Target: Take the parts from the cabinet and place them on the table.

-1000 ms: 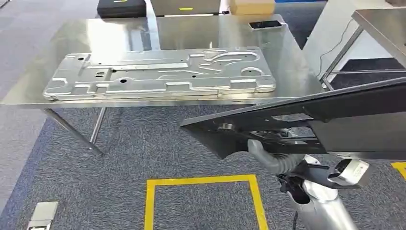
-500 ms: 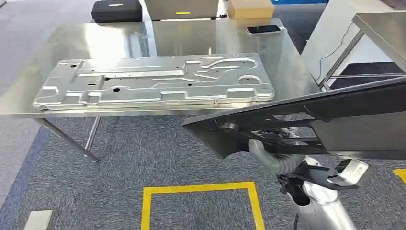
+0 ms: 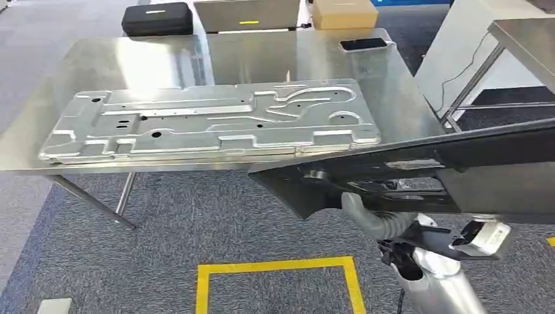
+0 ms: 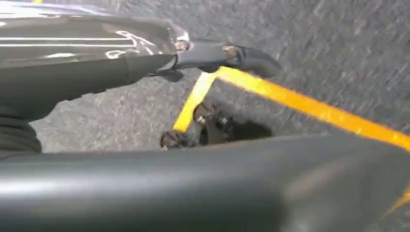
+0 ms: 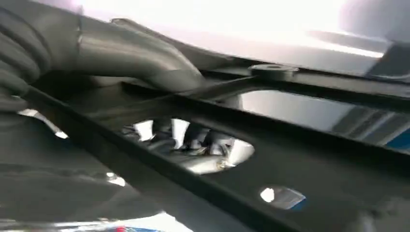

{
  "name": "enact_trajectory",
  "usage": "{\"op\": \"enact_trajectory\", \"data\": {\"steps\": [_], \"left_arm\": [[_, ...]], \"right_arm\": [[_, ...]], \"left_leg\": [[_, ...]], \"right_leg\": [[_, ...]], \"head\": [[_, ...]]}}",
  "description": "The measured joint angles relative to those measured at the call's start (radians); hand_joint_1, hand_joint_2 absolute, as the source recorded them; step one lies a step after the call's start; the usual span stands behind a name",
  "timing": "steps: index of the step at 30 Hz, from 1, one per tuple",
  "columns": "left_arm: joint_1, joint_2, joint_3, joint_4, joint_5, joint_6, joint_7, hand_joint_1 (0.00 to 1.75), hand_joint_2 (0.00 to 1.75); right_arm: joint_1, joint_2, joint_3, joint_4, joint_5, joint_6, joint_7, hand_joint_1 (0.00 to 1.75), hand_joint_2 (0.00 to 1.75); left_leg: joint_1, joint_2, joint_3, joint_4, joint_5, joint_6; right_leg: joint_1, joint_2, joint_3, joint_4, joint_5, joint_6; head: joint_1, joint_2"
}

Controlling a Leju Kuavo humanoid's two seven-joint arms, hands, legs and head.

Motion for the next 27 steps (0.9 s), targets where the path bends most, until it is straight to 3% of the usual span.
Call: {"op": "enact_trajectory", "data": {"steps": [1, 2, 5, 6, 7, 9, 10, 11, 12, 13, 14, 16, 17, 19, 20, 21, 22, 23, 25, 26, 27], "left_arm": [[0.0, 0.0, 0.0, 0.0, 0.0, 0.0, -0.001, 0.0, 1.75], [-0.001, 0.0, -0.001, 0.0, 0.0, 0.0, -0.001, 0.0, 1.75], [-0.003, -0.004, -0.002, 0.0, 0.0, -0.002, 0.001, 0.0, 1.75], [-0.002, -0.004, -0.002, 0.0, 0.0, -0.002, 0.001, 0.0, 1.75], [0.0, -0.005, -0.002, 0.0, 0.0, -0.002, 0.001, 0.0, 1.75], [-0.001, -0.005, -0.002, 0.0, 0.001, -0.001, 0.001, 0.0, 1.75], [-0.001, -0.005, -0.002, 0.0, 0.001, -0.001, 0.0, 0.0, 1.75], [-0.002, -0.003, -0.002, 0.0, 0.001, -0.001, 0.0, 0.0, 1.75], [-0.005, -0.003, -0.002, 0.0, 0.001, -0.002, 0.001, 0.0, 1.75], [-0.004, -0.003, -0.002, 0.0, 0.001, -0.001, 0.001, 0.0, 1.75], [-0.002, -0.003, -0.002, 0.0, 0.001, -0.001, 0.001, 0.0, 1.75], [-0.004, -0.003, -0.003, 0.0, 0.001, -0.001, 0.001, 0.0, 1.75], [-0.006, -0.003, -0.003, 0.0, 0.001, -0.001, 0.0, 0.0, 1.75], [-0.009, -0.003, -0.003, 0.0, 0.001, -0.001, 0.0, 0.0, 1.75], [-0.007, -0.003, -0.003, 0.0, 0.001, -0.002, 0.0, 0.0, 1.75], [-0.004, -0.003, -0.003, 0.0, 0.001, -0.002, 0.0, 0.0, 1.75], [-0.001, -0.003, -0.003, 0.0, 0.001, -0.002, 0.0, 0.0, 1.75], [-0.001, -0.003, -0.003, 0.0, 0.001, -0.002, 0.0, 0.0, 1.75], [-0.001, -0.003, -0.003, 0.0, 0.0, -0.002, -0.001, 0.0, 1.75], [-0.002, 0.003, -0.004, 0.0, 0.0, -0.002, -0.001, 0.0, 1.75], [-0.003, 0.001, -0.004, 0.0, 0.0, -0.002, -0.002, 0.0, 1.75]], "right_arm": [[0.0, 0.0, -0.002, 0.001, -0.006, 0.001, 0.0, 1.75, 1.75], [-0.005, 0.0, -0.002, 0.001, -0.009, 0.003, 0.0, 1.75, 1.75], [0.001, 0.0, -0.003, 0.003, -0.01, 0.005, 0.001, 1.75, 1.75], [0.002, 0.0, -0.004, 0.005, -0.01, 0.005, 0.001, 1.75, 1.75], [0.002, 0.0, -0.005, 0.007, -0.007, 0.004, 0.002, 1.75, 1.75], [0.002, 0.0, -0.007, 0.008, 0.007, -0.004, 0.01, 1.75, 1.75], [0.002, 0.0, -0.007, 0.008, 0.012, -0.005, 0.012, 1.75, 1.75], [0.002, 0.0, -0.007, 0.014, 0.015, -0.004, 0.015, 1.75, 1.75], [-0.002, 0.0, -0.007, 0.015, 0.016, -0.004, 0.015, 1.75, 1.75], [0.005, 0.0, -0.007, 0.013, 0.016, -0.005, 0.018, 1.75, 1.75], [0.007, 0.0, -0.009, 0.014, 0.016, -0.005, 0.018, 1.75, 1.75], [0.003, 0.001, -0.011, 0.013, 0.015, -0.007, 0.018, 1.75, 1.75], [0.0, 0.002, -0.011, 0.013, 0.016, -0.007, 0.018, 1.75, 1.75], [-0.002, 0.003, -0.012, 0.013, 0.016, -0.007, 0.018, 1.75, 1.75], [-0.001, 0.003, -0.012, 0.013, 0.016, -0.007, 0.018, 1.75, 1.75], [-0.001, 0.003, -0.012, 0.013, 0.016, -0.007, 0.018, 1.75, 1.75], [-0.001, 0.003, -0.012, 0.014, 0.015, -0.007, 0.018, 1.75, 1.75], [-0.001, 0.003, -0.012, 0.014, 0.015, -0.007, 0.018, 1.75, 1.75], [-0.003, 0.003, -0.012, 0.014, 0.016, -0.007, 0.017, 1.75, 1.75], [-0.004, 0.003, -0.012, 0.015, 0.016, -0.007, 0.016, 1.75, 1.75], [-0.005, 0.003, -0.012, 0.015, 0.018, -0.007, 0.014, 1.75, 1.75]], "left_leg": [[0.007, 0.007, 0.021, -0.02, 0.003, -0.004], [0.011, 0.007, 0.034, -0.028, 0.001, -0.001], [0.018, 0.014, 0.051, -0.028, -0.018, -0.004], [0.022, 0.015, 0.059, -0.028, -0.024, -0.008], [0.025, 0.016, 0.068, -0.028, -0.033, -0.014], [0.036, 0.017, 0.097, -0.027, -0.054, -0.033], [0.037, 0.018, 0.107, -0.026, -0.065, -0.04], [0.035, 0.017, 0.112, -0.023, -0.068, -0.044], [0.03, 0.017, 0.097, -0.016, -0.071, -0.05], [0.03, 0.018, 0.098, -0.015, -0.079, -0.056], [0.031, 0.018, 0.105, -0.016, -0.08, -0.059], [0.033, 0.017, 0.107, 0.002, -0.083, -0.064], [0.035, 0.015, 0.087, 0.044, -0.089, -0.069], [0.038, 0.015, -0.004, 0.192, -0.148, -0.079], [0.037, 0.014, -0.052, 0.263, -0.179, -0.079], [0.036, 0.014, -0.084, 0.297, -0.183, -0.076], [0.035, 0.013, -0.094, 0.288, -0.162, -0.073], [0.033, 0.012, -0.086, 0.241, -0.116, -0.065], [0.019, 0.009, -0.04, 0.081, 0.013, -0.035], [0.013, 0.008, -0.035, 0.069, 0.01, -0.02], [0.01, 0.005, -0.034, 0.049, 0.01, -0.016]], "right_leg": [[-0.001, 0.001, 0.002, 0.014, -0.011, 0.0], [0.001, 0.001, -0.014, 0.047, -0.027, 0.001], [-0.002, 0.001, -0.145, 0.235, -0.101, 0.019], [-0.003, 0.001, -0.173, 0.256, -0.096, 0.023], [-0.004, 0.0, -0.178, 0.237, -0.064, 0.027], [-0.01, -0.001, -0.134, 0.089, 0.058, 0.04], [-0.013, -0.007, -0.112, 0.022, 0.102, 0.044], [-0.004, -0.009, -0.124, 0.031, 0.083, 0.043], [-0.001, -0.013, -0.121, 0.013, 0.063, 0.016], [-0.003, -0.011, -0.127, 0.018, 0.076, 0.002], [-0.001, -0.01, -0.126, 0.019, 0.069, -0.007], [-0.008, -0.005, -0.107, 0.014, 0.065, -0.014], [-0.009, -0.005, -0.1, 0.014, 0.06, -0.021], [-0.008, -0.003, -0.091, 0.014, 0.048, -0.025], [-0.006, -0.001, -0.086, 0.014, 0.042, -0.025], [-0.004, 0.002, -0.079, 0.014, 0.037, -0.027], [-0.002, 0.005, -0.071, 0.014, 0.03, -0.027], [0.002, 0.008, -0.06, 0.014, 0.023, -0.028], [0.008, 0.008, -0.034, 0.012, 0.007, -0.029], [0.005, 0.007, -0.03, 0.008, 0.003, -0.028], [-0.003, 0.009, -0.028, 0.002, 0.003, -0.024]], "head": [[0.0, 0.0], [0.001, 0.0], [0.001, 0.0], [0.001, 0.0], [0.001, 0.0], [0.001, 0.0], [0.001, 0.0], [0.001, 0.0], [0.003, 0.0], [0.001, 0.0], [-0.001, 0.0], [0.0, 0.0], [-0.003, 0.0], [-0.003, 0.0], [-0.003, 0.0], [-0.003, 0.0], [-0.003, 0.0], [-0.003, 0.0], [-0.003, 0.0], [0.0, 0.0], [0.001, 0.0]]}}
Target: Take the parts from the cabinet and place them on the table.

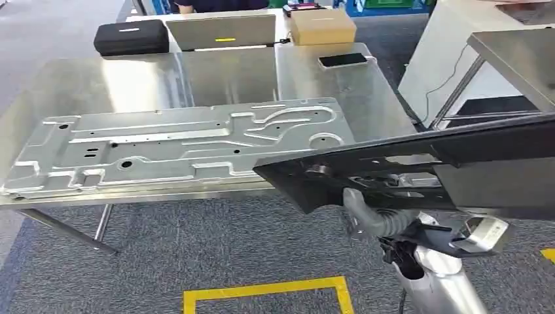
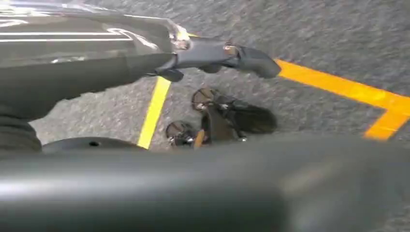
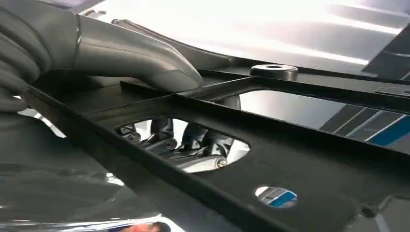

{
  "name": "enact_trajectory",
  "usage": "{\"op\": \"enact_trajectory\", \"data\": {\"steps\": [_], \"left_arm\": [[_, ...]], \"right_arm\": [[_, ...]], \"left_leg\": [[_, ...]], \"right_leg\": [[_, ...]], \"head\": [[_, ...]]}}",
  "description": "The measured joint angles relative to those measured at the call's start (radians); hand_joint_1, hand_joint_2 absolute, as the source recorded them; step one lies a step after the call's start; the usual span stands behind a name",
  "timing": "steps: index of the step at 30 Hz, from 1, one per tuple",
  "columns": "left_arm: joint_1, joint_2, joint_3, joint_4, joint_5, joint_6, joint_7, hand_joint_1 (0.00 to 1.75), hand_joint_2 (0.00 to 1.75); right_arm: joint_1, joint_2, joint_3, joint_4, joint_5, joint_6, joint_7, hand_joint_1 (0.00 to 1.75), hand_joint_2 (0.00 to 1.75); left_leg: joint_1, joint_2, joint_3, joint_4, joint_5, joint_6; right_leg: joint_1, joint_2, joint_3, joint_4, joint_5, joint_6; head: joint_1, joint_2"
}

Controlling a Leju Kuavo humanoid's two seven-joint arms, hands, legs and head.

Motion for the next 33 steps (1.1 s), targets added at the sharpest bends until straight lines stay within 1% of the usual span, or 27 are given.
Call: {"op": "enact_trajectory", "data": {"steps": [1, 3, 4, 5, 6, 8, 9, 10, 11, 13, 14, 15, 16, 17, 18, 19, 20, 22, 24, 25, 26, 27, 29, 30, 31, 32, 33], "left_arm": [[0.0, 0.0, 0.0, 0.0, 0.0, 0.0, -0.001, 0.0, 1.75], [0.002, 0.002, 0.0, 0.0, 0.0, 0.0, -0.002, 0.0, 1.75], [0.003, 0.002, 0.0, 0.0, 0.0, 0.001, -0.003, 0.0, 1.75], [0.002, 0.003, 0.0, 0.0, -0.002, 0.001, -0.005, 0.0, 1.75], [-0.001, 0.003, 0.0, 0.0, -0.002, 0.0, -0.005, 0.0, 1.75], [-0.002, 0.002, -0.001, 0.0, -0.003, -0.001, -0.005, 0.0, 1.75], [-0.002, 0.002, -0.002, 0.0, -0.003, -0.001, -0.005, 0.0, 1.75], [0.0, 0.002, -0.002, 0.0, -0.003, -0.001, -0.005, 0.0, 1.75], [0.001, 0.002, -0.002, 0.0, -0.003, -0.001, -0.006, 0.0, 1.75], [0.0, 0.003, -0.002, 0.0, -0.003, -0.001, -0.008, 0.0, 1.75], [0.002, 0.003, -0.002, 0.0, -0.003, -0.001, -0.008, 0.0, 1.75], [-0.002, 0.003, -0.002, 0.0, -0.003, -0.001, -0.009, 0.0, 1.75], [-0.003, 0.003, -0.003, 0.0, -0.003, -0.001, -0.009, 0.0, 1.75], [-0.002, 0.003, -0.003, 0.0, -0.003, -0.001, -0.009, 0.0, 1.75], [-0.002, 0.003, -0.003, 0.0, -0.003, -0.001, -0.009, 0.0, 1.75], [-0.003, 0.004, -0.003, 0.0, -0.003, -0.001, -0.009, 0.0, 1.75], [-0.005, 0.004, -0.003, 0.0, -0.003, -0.001, -0.01, 0.0, 1.75], [-0.009, 0.005, -0.003, 0.0, -0.003, -0.001, -0.01, 0.0, 1.75], [-0.007, 0.005, -0.003, 0.0, -0.003, -0.001, -0.01, 0.0, 1.75], [-0.005, 0.005, -0.003, 0.0, -0.003, -0.001, -0.01, 0.0, 1.75], [-0.004, 0.005, -0.003, 0.0, -0.003, -0.001, -0.011, 0.0, 1.75], [-0.003, 0.005, -0.003, 0.0, -0.003, -0.001, -0.011, 0.0, 1.75], [-0.003, 0.005, -0.003, 0.0, -0.003, -0.006, -0.012, 0.0, 1.75], [-0.004, 0.006, -0.003, 0.0, -0.004, -0.007, -0.013, 0.0, 1.75], [-0.005, 0.006, -0.003, 0.0, -0.004, -0.008, -0.014, 0.0, 1.75], [-0.002, 0.006, -0.004, 0.0, -0.004, -0.008, -0.014, 0.0, 1.75], [0.001, 0.007, -0.004, 0.0, -0.004, -0.008, -0.014, 0.0, 1.75]], "right_arm": [[0.0, 0.0, 0.0, 0.0, 0.0, 0.0, -0.001, 1.75, 1.75], [0.003, 0.0, 0.0, -0.001, 0.0, 0.0, -0.001, 1.75, 1.75], [0.003, 0.0, 0.0, -0.002, 0.0, 0.0, -0.001, 1.75, 1.75], [0.001, 0.0, -0.002, -0.001, 0.0, 0.0, -0.001, 1.75, 1.75], [-0.004, 0.0, -0.002, 0.0, 0.001, 0.0, -0.002, 1.75, 1.75], [-0.005, 0.0, -0.002, 0.001, 0.001, 0.0, -0.002, 1.75, 1.75], [-0.004, 0.0, -0.001, 0.002, 0.001, 0.0, -0.002, 1.75, 1.75], [-0.003, 0.0, -0.001, 0.002, 0.001, 0.0, -0.002, 1.75, 1.75], [-0.003, 0.0, 0.0, 0.002, 0.001, 0.0, -0.002, 1.75, 1.75], [-0.004, 0.0, 0.001, 0.002, 0.002, 0.0, -0.002, 1.75, 1.75], [-0.003, 0.0, 0.002, 0.003, 0.003, 0.0, -0.002, 1.75, 1.75], [-0.006, 0.0, 0.003, 0.005, 0.003, 0.0, -0.003, 1.75, 1.75], [-0.006, 0.001, 0.003, 0.004, 0.004, 0.0, -0.002, 1.75, 1.75], [-0.004, 0.001, 0.003, 0.002, 0.004, 0.0, -0.003, 1.75, 1.75], [-0.004, 0.001, 0.003, 0.002, 0.003, 0.0, -0.003, 1.75, 1.75], [-0.006, 0.003, 0.003, 0.002, 0.003, 0.0, -0.003, 1.75, 1.75], [-0.008, 0.003, 0.003, 0.001, 0.003, 0.0, -0.003, 1.75, 1.75], [-0.013, 0.007, 0.005, 0.001, 0.003, 0.001, -0.004, 1.75, 1.75], [-0.013, 0.008, 0.007, 0.002, 0.004, 0.002, -0.004, 1.75, 1.75], [-0.012, 0.008, 0.008, 0.003, 0.004, 0.002, -0.004, 1.75, 1.75], [-0.012, 0.008, 0.008, 0.003, 0.004, 0.003, -0.004, 1.75, 1.75], [-0.013, 0.008, 0.009, 0.003, 0.004, 0.003, -0.004, 1.75, 1.75], [-0.016, 0.008, 0.013, 0.002, 0.004, 0.003, -0.005, 1.75, 1.75], [-0.018, 0.009, 0.015, 0.003, 0.005, 0.003, -0.005, 1.75, 1.75], [-0.018, 0.01, 0.018, 0.003, 0.008, 0.003, -0.005, 1.75, 1.75], [-0.017, 0.011, 0.019, 0.003, 0.01, 0.003, -0.006, 1.75, 1.75], [-0.014, 0.013, 0.021, 0.003, 0.013, 0.003, -0.006, 1.75, 1.75]], "left_leg": [[-0.009, -0.002, 0.015, -0.021, -0.008, 0.004], [-0.011, -0.002, 0.025, -0.044, -0.01, 0.01], [0.001, -0.003, 0.05, -0.064, -0.004, 0.01], [0.003, -0.002, 0.066, -0.076, -0.004, 0.009], [0.005, -0.002, 0.072, -0.078, -0.006, 0.012], [0.006, -0.002, 0.08, -0.078, -0.015, 0.013], [0.007, -0.002, 0.085, -0.077, -0.021, 0.011], [0.009, -0.002, 0.093, -0.077, -0.028, 0.008], [0.011, -0.002, 0.101, -0.077, -0.035, 0.004], [0.016, -0.002, 0.128, -0.076, -0.055, -0.01], [0.016, -0.003, 0.134, -0.077, -0.063, -0.017], [0.014, -0.003, 0.133, -0.07, -0.066, -0.022], [0.012, -0.002, 0.125, -0.068, -0.072, -0.027], [0.011, -0.001, 0.132, -0.066, -0.076, -0.032], [0.012, -0.001, 0.135, -0.066, -0.075, -0.033], [0.013, -0.001, 0.136, -0.064, -0.08, -0.036], [0.014, -0.002, 0.129, -0.038, -0.084, -0.041], [0.021, -0.002, 0.054, 0.094, -0.13, -0.054], [0.022, -0.002, -0.039, 0.232, -0.183, -0.06], [0.022, -0.002, -0.063, 0.249, -0.175, -0.06], [0.022, -0.002, -0.064, 0.222, -0.141, -0.058], [0.021, -0.002, -0.048, 0.162, -0.088, -0.054], [0.014, -0.003, 0.0, -0.001, 0.029, -0.034], [0.008, -0.004, -0.004, 0.014, -0.002, -0.027], [0.0, -0.004, -0.003, -0.006, -0.022, -0.014], [-0.002, -0.008, 0.005, -0.026, -0.001, -0.013], [-0.002, -0.008, 0.009, -0.033, -0.004, -0.011]], "right_leg": [[-0.002, 0.002, -0.004, -0.004, 0.0, 0.008], [-0.002, -0.001, 0.004, 0.002, 0.019, 0.026], [0.0, -0.003, 0.003, 0.007, 0.014, 0.03], [0.001, -0.004, 0.002, 0.029, 0.003, 0.032], [0.002, -0.004, -0.022, 0.073, -0.022, 0.031], [0.0, -0.004, -0.107, 0.204, -0.082, 0.037], [0.0, -0.005, -0.145, 0.254, -0.093, 0.042], [0.0, -0.005, -0.161, 0.257, -0.075, 0.047], [-0.001, -0.006, -0.154, 0.216, -0.033, 0.053], [-0.004, -0.009, -0.095, 0.049, 0.094, 0.059], [-0.002, -0.012, -0.082, 0.026, 0.094, 0.057], [0.006, -0.013, -0.09, -0.002, 0.064, 0.051], [0.006, -0.013, -0.09, 0.006, 0.078, 0.025], [0.007, -0.013, -0.092, 0.005, 0.075, 0.016], [0.008, -0.011, -0.089, 0.006, 0.073, 0.011], [-0.001, -0.01, -0.078, 0.001, 0.072, 0.006], [-0.001, -0.01, -0.07, -0.002, 0.069, 0.002], [-0.001, -0.011, -0.06, -0.002, 0.058, -0.008], [0.0, -0.01, -0.05, -0.001, 0.046, -0.008], [0.0, -0.007, -0.042, -0.001, 0.04, -0.008], [0.001, -0.005, -0.033, -0.001, 0.033, -0.007], [0.002, -0.005, -0.02, -0.002, 0.025, -0.006], [0.003, -0.006, 0.006, -0.004, 0.008, -0.003], [0.003, -0.006, 0.011, -0.008, 0.005, 0.001], [-0.001, -0.005, 0.007, -0.01, 0.003, 0.007], [0.0, -0.004, 0.011, -0.011, -0.003, 0.017], [0.003, -0.005, 0.016, 0.005, 0.011, 0.024]], "head": [[0.0, 0.0], [0.0, 0.0], [0.0, 0.0], [0.001, 0.0], [0.002, 0.0], [0.002, 0.0], [0.002, 0.0], [0.002, 0.0], [0.002, 0.0], [0.002, 0.0], [0.002, 0.0], [0.001, 0.0], [0.001, 0.0], [0.002, 0.0], [0.002, 0.0], [0.001, 0.0], [0.002, 0.0], [0.0, 0.0], [0.0, 0.0], [0.0, 0.0], [0.0, 0.0], [0.0, 0.0], [0.0, 0.0], [0.001, 0.0], [0.0, 0.0], [0.0, 0.0], [0.001, 0.0]]}}
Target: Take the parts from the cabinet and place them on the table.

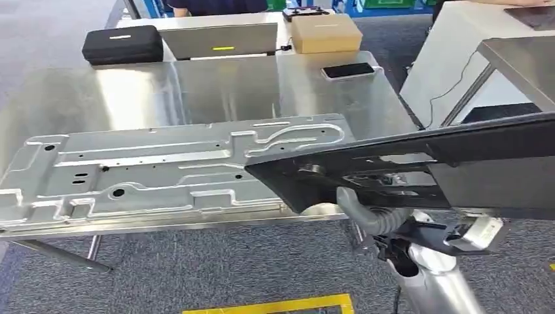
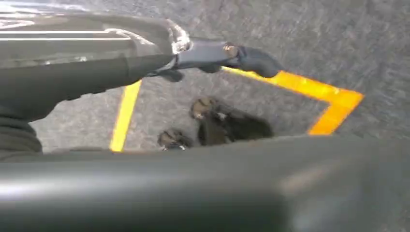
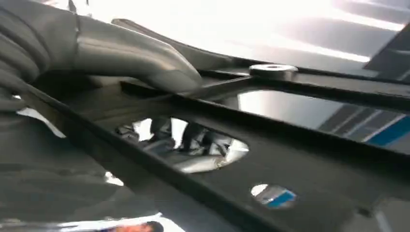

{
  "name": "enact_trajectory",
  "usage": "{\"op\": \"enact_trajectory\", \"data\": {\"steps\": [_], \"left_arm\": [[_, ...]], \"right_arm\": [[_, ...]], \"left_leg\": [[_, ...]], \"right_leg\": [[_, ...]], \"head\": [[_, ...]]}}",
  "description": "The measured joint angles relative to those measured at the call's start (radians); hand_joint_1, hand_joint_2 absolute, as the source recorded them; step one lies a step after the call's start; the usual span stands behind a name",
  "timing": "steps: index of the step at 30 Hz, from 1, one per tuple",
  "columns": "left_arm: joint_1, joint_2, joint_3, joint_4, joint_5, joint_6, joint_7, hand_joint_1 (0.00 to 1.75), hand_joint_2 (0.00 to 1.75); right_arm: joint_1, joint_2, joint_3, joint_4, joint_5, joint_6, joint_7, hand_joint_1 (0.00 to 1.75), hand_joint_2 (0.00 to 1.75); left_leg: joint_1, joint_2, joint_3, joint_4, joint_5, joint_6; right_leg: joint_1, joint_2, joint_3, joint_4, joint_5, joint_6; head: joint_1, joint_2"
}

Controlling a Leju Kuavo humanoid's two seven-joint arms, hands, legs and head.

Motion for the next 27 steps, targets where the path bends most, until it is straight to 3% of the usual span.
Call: {"op": "enact_trajectory", "data": {"steps": [1, 3, 5, 6, 7, 8, 10, 11, 12, 13, 14, 15, 17, 27], "left_arm": [[-0.001, 0.0, 0.0, 0.0, 0.0, 0.0, 0.0, 0.0, 1.75], [-0.007, 0.0, 0.0, 0.0, 0.0, 0.0, -0.002, 0.0, 1.75], [-0.009, -0.001, -0.001, 0.0, -0.002, -0.002, -0.002, 0.0, 1.75], [-0.009, -0.001, -0.001, 0.0, -0.006, -0.003, -0.002, 0.0, 1.75], [-0.008, -0.001, -0.001, 0.0, -0.008, -0.003, -0.002, 0.0, 1.75], [-0.007, -0.001, -0.001, 0.0, -0.01, -0.003, -0.003, 0.0, 1.75], [-0.008, -0.001, -0.002, 0.0, -0.015, -0.003, -0.003, 0.0, 1.75], [-0.008, -0.001, -0.003, 0.0, -0.017, -0.003, -0.003, 0.0, 1.75], [-0.007, -0.002, -0.004, 0.0, -0.018, -0.003, -0.003, 0.0, 1.75], [-0.01, -0.001, -0.006, 0.0, -0.019, -0.003, -0.002, 0.0, 1.75], [-0.011, -0.001, -0.01, 0.0, -0.019, -0.003, -0.002, 0.0, 1.75], [-0.012, -0.002, -0.014, 0.0, -0.022, -0.003, -0.003, 0.0, 1.75], [-0.013, -0.002, -0.019, 0.0, -0.033, -0.003, -0.003, 0.0, 1.75], [-0.021, -0.002, -0.049, 0.0, -0.062, -0.011, -0.006, 0.0, 1.75]], "right_arm": [[-0.002, 0.001, 0.001, -0.001, 0.004, 0.0, 0.0, 1.75, 1.75], [-0.01, 0.002, 0.004, -0.002, 0.007, 0.0, 0.001, 1.75, 1.75], [-0.016, 0.002, 0.011, 0.0, 0.011, 0.0, 0.001, 1.75, 1.75], [-0.014, 0.002, 0.013, 0.001, 0.013, 0.0, 0.001, 1.75, 1.75], [-0.015, 0.002, 0.018, 0.003, 0.015, 0.0, 0.001, 1.75, 1.75], [-0.016, 0.002, 0.022, 0.007, 0.017, 0.0, 0.002, 1.75, 1.75], [-0.021, 0.003, 0.028, 0.009, 0.021, 0.0, 0.007, 1.75, 1.75], [-0.028, 0.003, 0.032, 0.01, 0.022, 0.0, 0.011, 1.75, 1.75], [-0.035, 0.003, 0.037, 0.017, 0.021, 0.0, 0.015, 1.75, 1.75], [-0.049, 0.004, 0.045, 0.029, 0.021, -0.001, 0.025, 1.75, 1.75], [-0.055, 0.005, 0.051, 0.037, 0.02, -0.002, 0.034, 1.75, 1.75], [-0.062, 0.006, 0.054, 0.045, 0.018, -0.005, 0.042, 1.75, 1.75], [-0.101, 0.014, 0.065, 0.077, 0.008, -0.016, 0.06, 1.75, 1.75], [-0.302, 0.052, 0.109, 0.288, 0.021, -0.079, 0.139, 1.75, 1.75]], "left_leg": [[0.005, 0.0, 0.016, -0.006, -0.001, 0.005], [0.011, 0.0, 0.039, -0.021, -0.003, 0.01], [0.011, 0.001, 0.046, -0.021, -0.012, 0.014], [0.011, 0.001, 0.049, -0.021, -0.017, 0.014], [0.011, 0.001, 0.055, -0.02, -0.023, 0.014], [0.011, 0.0, 0.064, -0.02, -0.03, 0.013], [0.012, 0.0, 0.088, -0.02, -0.047, 0.008], [0.012, 0.0, 0.102, -0.019, -0.056, 0.001], [0.012, 0.0, 0.105, -0.023, -0.061, -0.002], [0.01, 0.001, 0.099, -0.015, -0.064, -0.008], [0.01, 0.003, 0.097, -0.013, -0.07, -0.015], [0.009, 0.004, 0.104, -0.013, -0.071, -0.018], [0.007, 0.003, 0.104, -0.013, -0.072, -0.01], [0.007, 0.003, 0.113, -0.034, -0.07, -0.01]], "right_leg": [[0.0, 0.0, 0.005, 0.0, 0.001, 0.003], [0.0, -0.001, -0.009, 0.047, -0.037, 0.008], [0.0, -0.001, -0.089, 0.175, -0.105, 0.013], [0.001, -0.001, -0.131, 0.237, -0.124, 0.013], [0.001, -0.001, -0.16, 0.267, -0.121, 0.012], [0.001, -0.001, -0.165, 0.251, -0.093, 0.015], [0.001, -0.001, -0.125, 0.115, 0.018, 0.018], [0.001, -0.002, -0.101, 0.029, 0.078, 0.012], [0.006, -0.004, -0.1, 0.037, 0.068, 0.002], [0.014, -0.006, -0.107, 0.001, 0.035, 0.0], [0.013, -0.005, -0.106, 0.013, 0.063, -0.014], [0.014, -0.005, -0.105, 0.008, 0.056, -0.019], [0.01, -0.004, -0.102, 0.009, 0.061, -0.016], [0.012, -0.006, -0.101, 0.009, 0.054, -0.023]], "head": [[-0.001, 0.0], [0.0, 0.0], [0.0, 0.0], [0.0, 0.0], [0.0, 0.0], [0.0, 0.0], [0.0, 0.0], [0.0, 0.0], [-0.002, 0.0], [0.002, 0.0], [0.002, 0.0], [0.001, 0.0], [0.002, 0.0], [0.002, 0.0]]}}
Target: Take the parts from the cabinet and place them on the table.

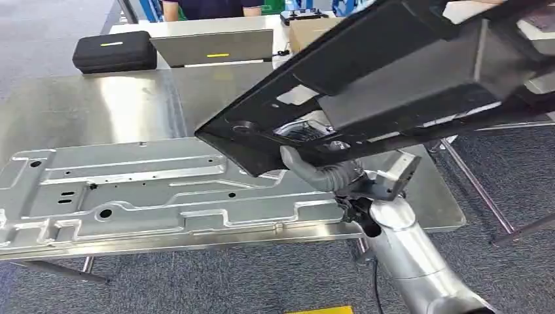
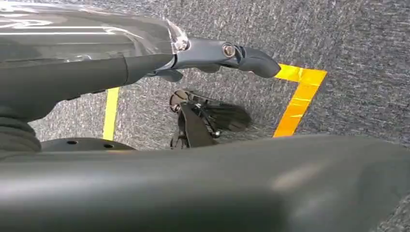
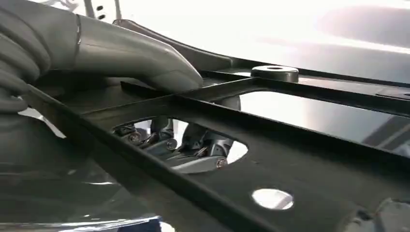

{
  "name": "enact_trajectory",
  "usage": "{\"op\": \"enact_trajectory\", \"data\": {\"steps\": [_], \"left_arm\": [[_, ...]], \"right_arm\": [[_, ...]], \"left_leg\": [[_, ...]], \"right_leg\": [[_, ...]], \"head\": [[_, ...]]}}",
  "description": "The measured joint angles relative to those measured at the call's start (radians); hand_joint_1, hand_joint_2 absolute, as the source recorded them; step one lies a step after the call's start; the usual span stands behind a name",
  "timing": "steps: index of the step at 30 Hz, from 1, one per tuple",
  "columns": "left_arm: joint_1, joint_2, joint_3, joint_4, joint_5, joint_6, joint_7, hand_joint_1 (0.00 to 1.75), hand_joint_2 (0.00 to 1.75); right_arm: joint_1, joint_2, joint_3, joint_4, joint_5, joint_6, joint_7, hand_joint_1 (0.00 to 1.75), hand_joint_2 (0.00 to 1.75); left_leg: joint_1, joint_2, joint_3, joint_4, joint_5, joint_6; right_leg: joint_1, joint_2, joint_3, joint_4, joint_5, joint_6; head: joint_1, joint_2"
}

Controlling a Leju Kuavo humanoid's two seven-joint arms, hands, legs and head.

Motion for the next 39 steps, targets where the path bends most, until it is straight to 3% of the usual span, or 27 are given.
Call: {"op": "enact_trajectory", "data": {"steps": [4, 7, 13, 22, 27, 29, 32, 36, 39], "left_arm": [[0.001, 0.0, -0.01, 0.0, -0.008, -0.002, 0.006, 0.0, 1.75], [0.0, 0.0, -0.017, 0.0, -0.009, -0.003, 0.007, 0.0, 1.75], [0.002, 0.0, -0.021, 0.0, -0.01, -0.003, 0.007, 0.0, 1.75], [-0.002, -0.001, -0.029, 0.0, -0.029, -0.012, 0.007, 0.0, 1.75], [-0.003, -0.003, -0.044, 0.0, -0.044, -0.012, 0.005, 0.0, 1.75], [-0.002, -0.005, -0.049, 0.0, -0.044, -0.012, 0.003, 0.0, 1.75], [-0.002, -0.007, -0.051, 0.0, -0.047, -0.012, 0.001, 0.0, 1.75], [-0.001, -0.008, -0.058, 0.0, -0.062, -0.01, -0.005, 0.0, 1.75], [0.002, -0.01, -0.067, 0.0, -0.067, -0.001, -0.008, 0.0, 1.75]], "right_arm": [[-0.072, 0.019, 0.022, 0.095, 0.057, -0.04, 0.032, 1.75, 1.75], [-0.121, 0.038, 0.045, 0.17, 0.097, -0.061, 0.042, 1.75, 1.75], [-0.162, 0.061, 0.068, 0.241, 0.126, -0.072, 0.048, 1.75, 1.75], [-0.295, 0.129, 0.171, 0.486, 0.385, -0.197, 0.104, 1.75, 1.75], [-0.36, 0.156, 0.248, 0.623, 0.722, -0.392, 0.224, 1.75, 1.75], [-0.368, 0.157, 0.261, 0.661, 0.833, -0.423, 0.256, 1.75, 1.75], [-0.369, 0.158, 0.265, 0.695, 0.893, -0.435, 0.281, 1.75, 1.75], [-0.38, 0.148, 0.257, 0.735, 1.196, -0.515, 0.427, 1.75, 1.75], [-0.373, 0.129, 0.225, 0.74, 1.513, -0.525, 0.576, 1.75, 1.75]], "left_leg": [[0.0, 0.0, 0.0, 0.0, 0.001, -0.003], [0.0, 0.0, 0.001, 0.0, 0.001, -0.012], [-0.003, 0.0, 0.002, 0.0, 0.001, -0.012], [-0.005, 0.0, 0.003, 0.001, 0.0, -0.012], [-0.005, -0.001, 0.003, 0.001, 0.0, -0.012], [-0.005, -0.001, 0.003, 0.001, 0.0, -0.012], [-0.005, 0.0, 0.003, 0.001, 0.0, -0.012], [-0.006, -0.001, 0.003, 0.001, 0.0, -0.012], [-0.006, 0.0, 0.003, 0.002, 0.0, -0.011]], "right_leg": [[0.0, 0.0, 0.001, 0.0, 0.001, -0.002], [0.0, 0.0, 0.003, 0.0, 0.002, -0.002], [-0.004, -0.002, 0.006, -0.001, 0.002, -0.002], [-0.005, -0.002, 0.006, -0.002, 0.003, -0.001], [-0.005, -0.002, 0.006, -0.002, 0.002, -0.001], [-0.005, -0.002, 0.006, -0.002, 0.002, -0.001], [-0.005, -0.003, 0.006, -0.002, 0.002, -0.001], [-0.005, -0.002, 0.006, -0.003, 0.002, -0.001], [-0.006, -0.002, 0.006, -0.003, 0.003, -0.001]], "head": [[0.0, 0.0], [0.0, 0.0], [0.0, 0.0], [0.0, 0.0], [0.0, 0.0], [0.0, 0.0], [0.0, 0.0], [0.0, 0.0], [0.0, 0.0]]}}
